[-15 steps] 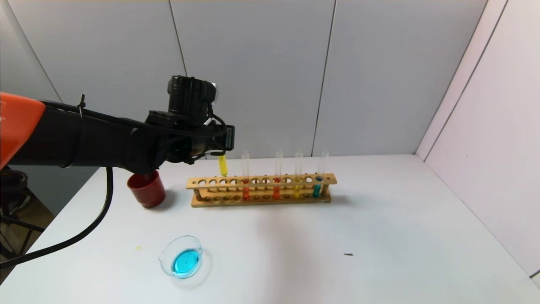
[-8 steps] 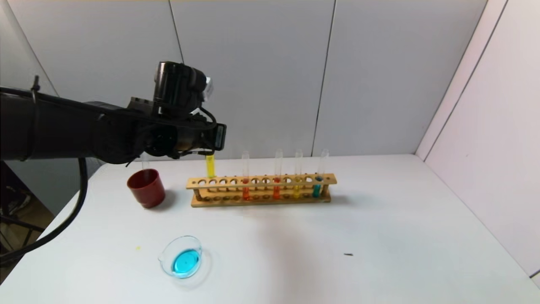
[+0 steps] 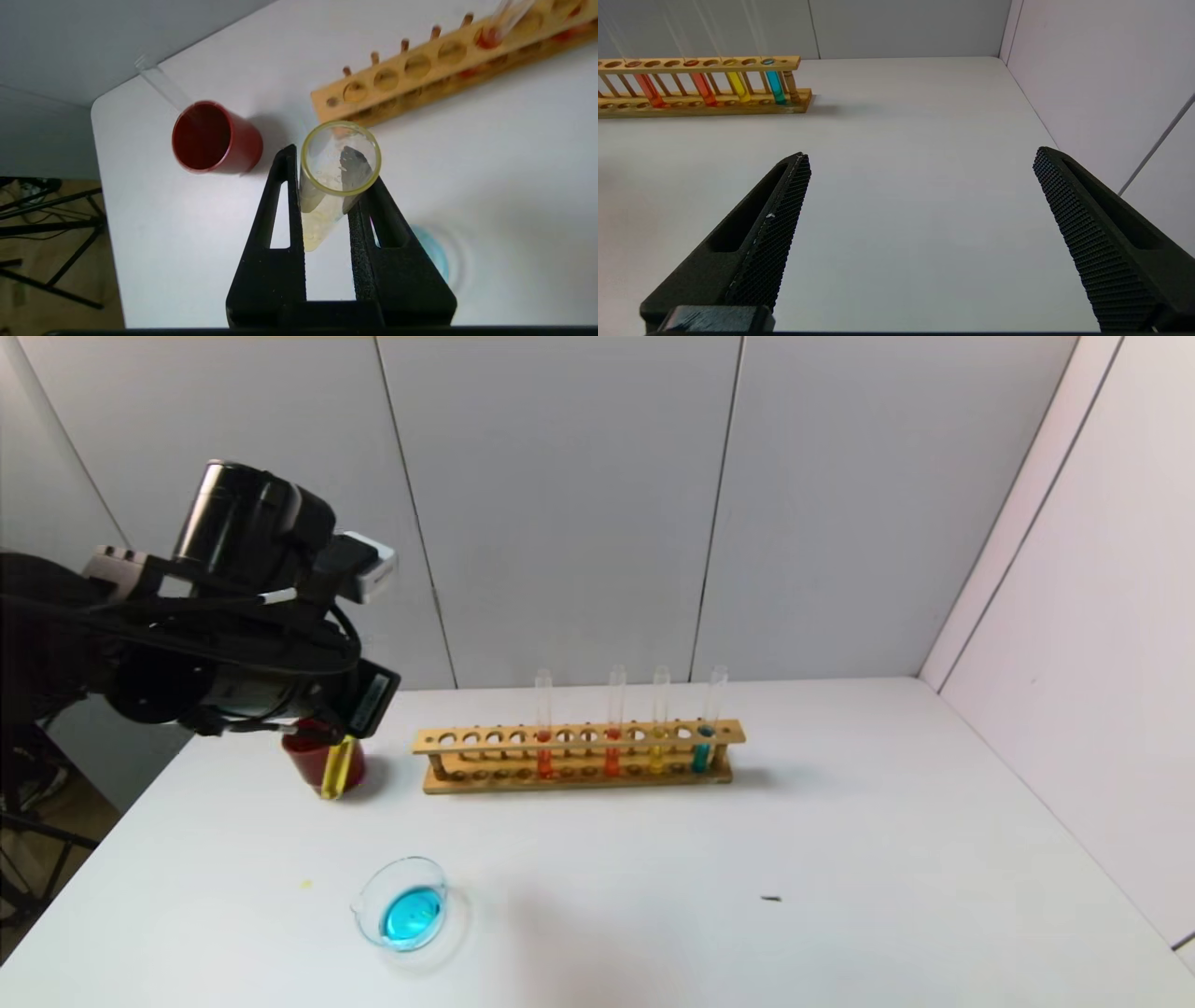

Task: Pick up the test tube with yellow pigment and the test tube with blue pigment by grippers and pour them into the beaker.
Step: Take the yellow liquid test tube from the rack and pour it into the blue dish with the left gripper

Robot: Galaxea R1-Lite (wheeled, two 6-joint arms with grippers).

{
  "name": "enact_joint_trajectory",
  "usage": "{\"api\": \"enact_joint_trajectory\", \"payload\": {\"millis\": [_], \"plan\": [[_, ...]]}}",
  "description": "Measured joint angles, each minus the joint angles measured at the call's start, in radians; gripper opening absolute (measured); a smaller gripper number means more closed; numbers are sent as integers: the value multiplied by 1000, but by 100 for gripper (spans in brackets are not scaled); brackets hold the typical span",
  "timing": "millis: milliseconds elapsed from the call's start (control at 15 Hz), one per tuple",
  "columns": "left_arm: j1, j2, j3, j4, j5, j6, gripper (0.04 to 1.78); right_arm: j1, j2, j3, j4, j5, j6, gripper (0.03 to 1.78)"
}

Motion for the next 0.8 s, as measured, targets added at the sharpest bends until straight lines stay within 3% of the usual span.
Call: {"api": "enact_joint_trajectory", "payload": {"millis": [533,800], "plan": [[63,-134,122,131,-1,209,32,0,0,0,0,0,0,174],[66,-131,127,214,0,229,32,0,0,0,0,0,0,174]]}}
